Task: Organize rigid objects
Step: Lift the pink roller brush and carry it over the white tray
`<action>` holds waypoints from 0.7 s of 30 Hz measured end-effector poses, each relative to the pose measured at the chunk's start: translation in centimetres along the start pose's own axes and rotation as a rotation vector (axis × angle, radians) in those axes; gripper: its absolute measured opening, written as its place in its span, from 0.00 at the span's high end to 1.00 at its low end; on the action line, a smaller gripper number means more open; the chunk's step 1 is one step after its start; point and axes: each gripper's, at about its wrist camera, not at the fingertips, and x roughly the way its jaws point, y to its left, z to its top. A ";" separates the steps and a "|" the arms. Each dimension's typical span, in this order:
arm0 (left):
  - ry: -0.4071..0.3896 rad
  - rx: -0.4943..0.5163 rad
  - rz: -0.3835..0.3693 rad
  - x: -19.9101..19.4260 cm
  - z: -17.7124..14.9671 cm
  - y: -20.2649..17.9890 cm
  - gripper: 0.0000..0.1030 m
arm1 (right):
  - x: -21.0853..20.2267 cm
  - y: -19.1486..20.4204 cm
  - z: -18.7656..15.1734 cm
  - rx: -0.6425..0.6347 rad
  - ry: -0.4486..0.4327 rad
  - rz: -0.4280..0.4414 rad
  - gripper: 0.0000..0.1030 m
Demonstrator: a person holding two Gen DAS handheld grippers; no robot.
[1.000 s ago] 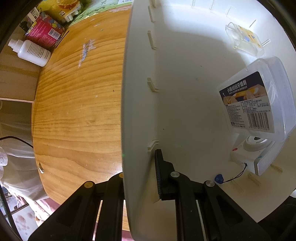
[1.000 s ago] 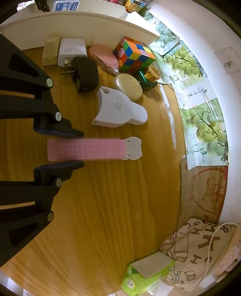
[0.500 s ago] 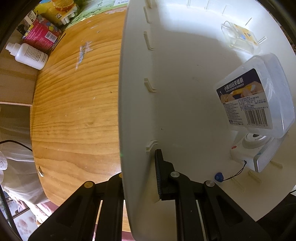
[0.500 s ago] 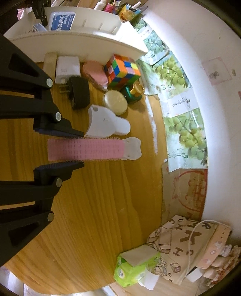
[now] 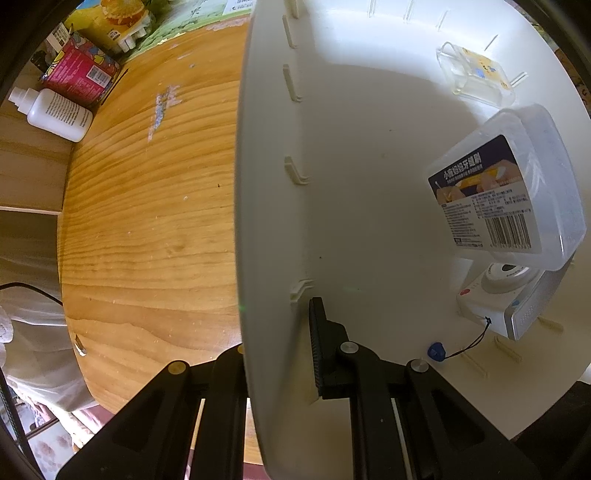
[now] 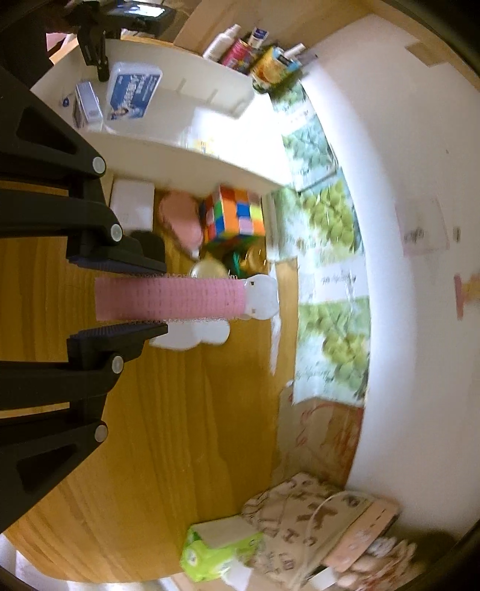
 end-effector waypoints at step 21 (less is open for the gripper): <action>-0.006 -0.006 -0.027 -0.1 -0.3 0.7 0.87 | -0.9 10.6 0.4 -0.250 0.028 0.161 0.76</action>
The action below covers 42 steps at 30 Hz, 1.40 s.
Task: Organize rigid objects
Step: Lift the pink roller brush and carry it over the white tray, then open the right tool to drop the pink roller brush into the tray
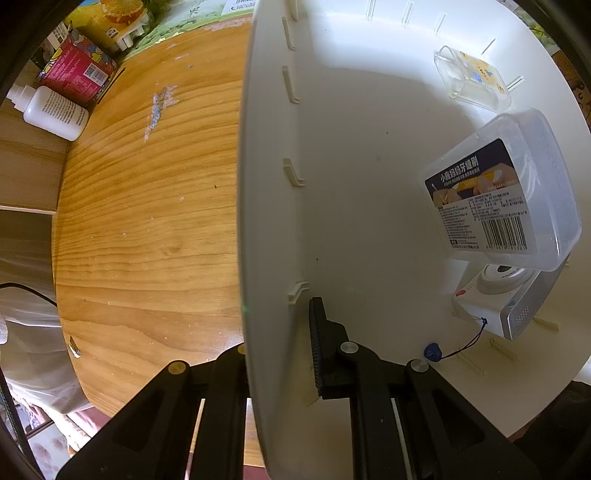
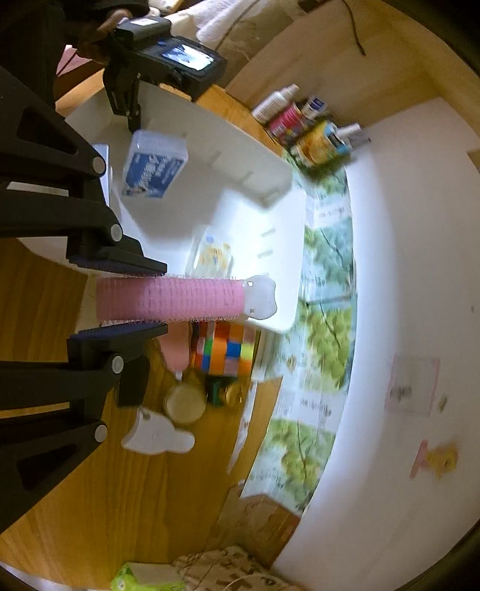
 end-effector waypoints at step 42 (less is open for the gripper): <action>0.015 0.007 0.032 0.5 0.8 -1.0 0.87 | 2.9 9.1 -1.0 -0.176 0.089 0.160 0.45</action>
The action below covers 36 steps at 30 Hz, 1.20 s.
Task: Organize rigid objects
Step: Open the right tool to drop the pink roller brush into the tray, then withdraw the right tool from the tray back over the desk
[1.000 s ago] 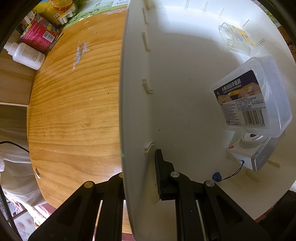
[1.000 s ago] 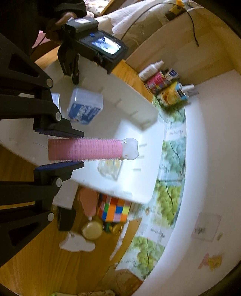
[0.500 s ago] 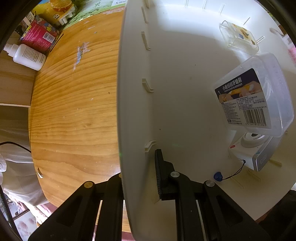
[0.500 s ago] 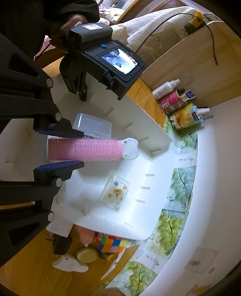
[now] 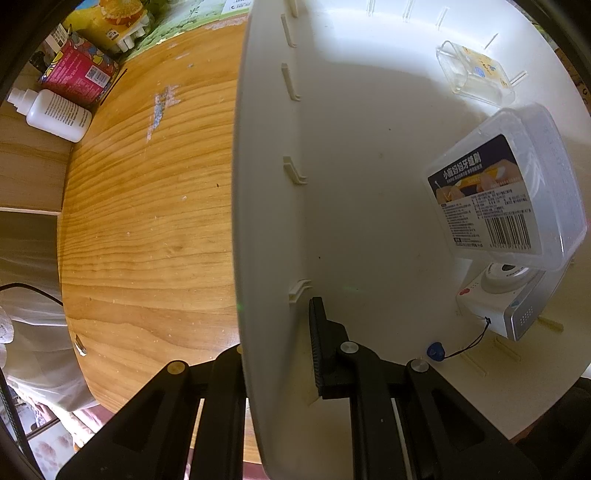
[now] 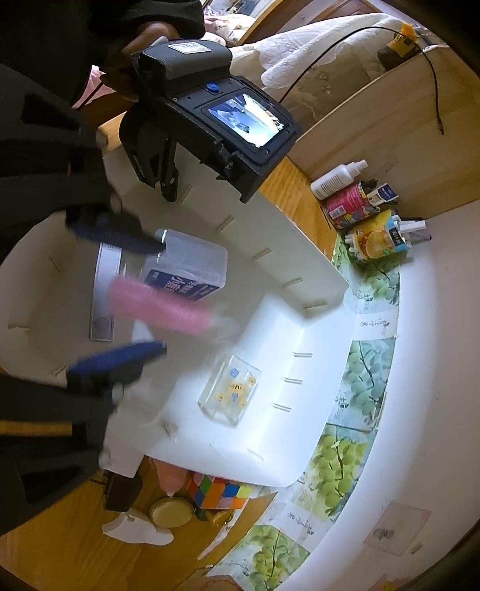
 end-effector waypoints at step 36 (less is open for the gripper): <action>-0.009 0.008 -0.013 -0.4 0.0 0.2 0.87 | -5.7 -8.4 -2.3 0.216 -0.246 -0.154 0.24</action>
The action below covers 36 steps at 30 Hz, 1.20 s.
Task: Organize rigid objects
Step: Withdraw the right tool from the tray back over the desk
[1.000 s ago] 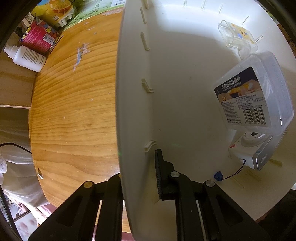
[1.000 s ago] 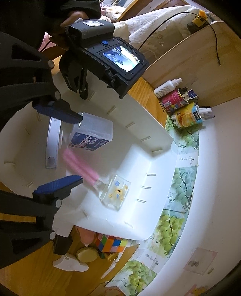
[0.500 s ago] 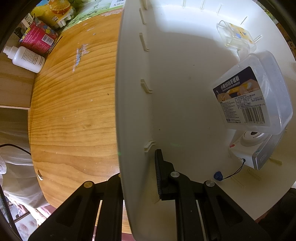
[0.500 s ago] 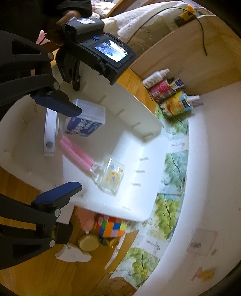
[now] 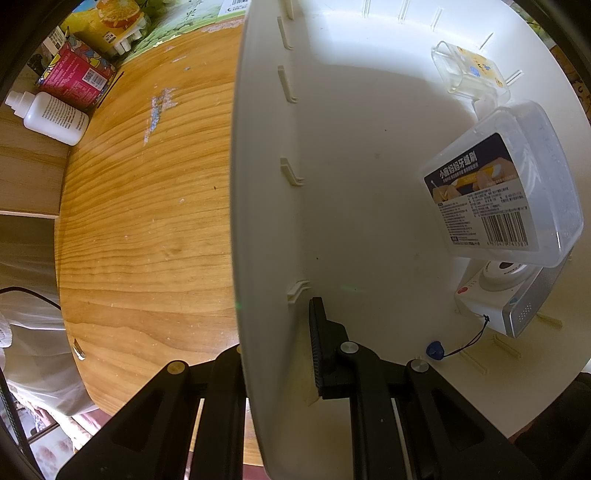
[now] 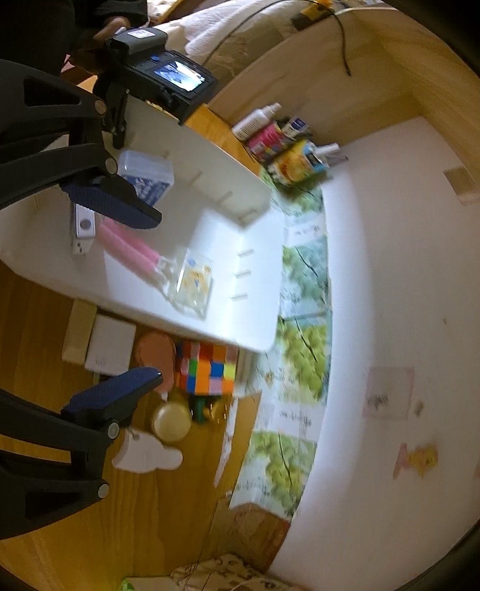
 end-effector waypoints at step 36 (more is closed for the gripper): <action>0.001 0.001 0.001 -0.1 -0.2 0.0 0.86 | 2.5 -4.9 -7.4 -0.129 0.077 -0.095 0.24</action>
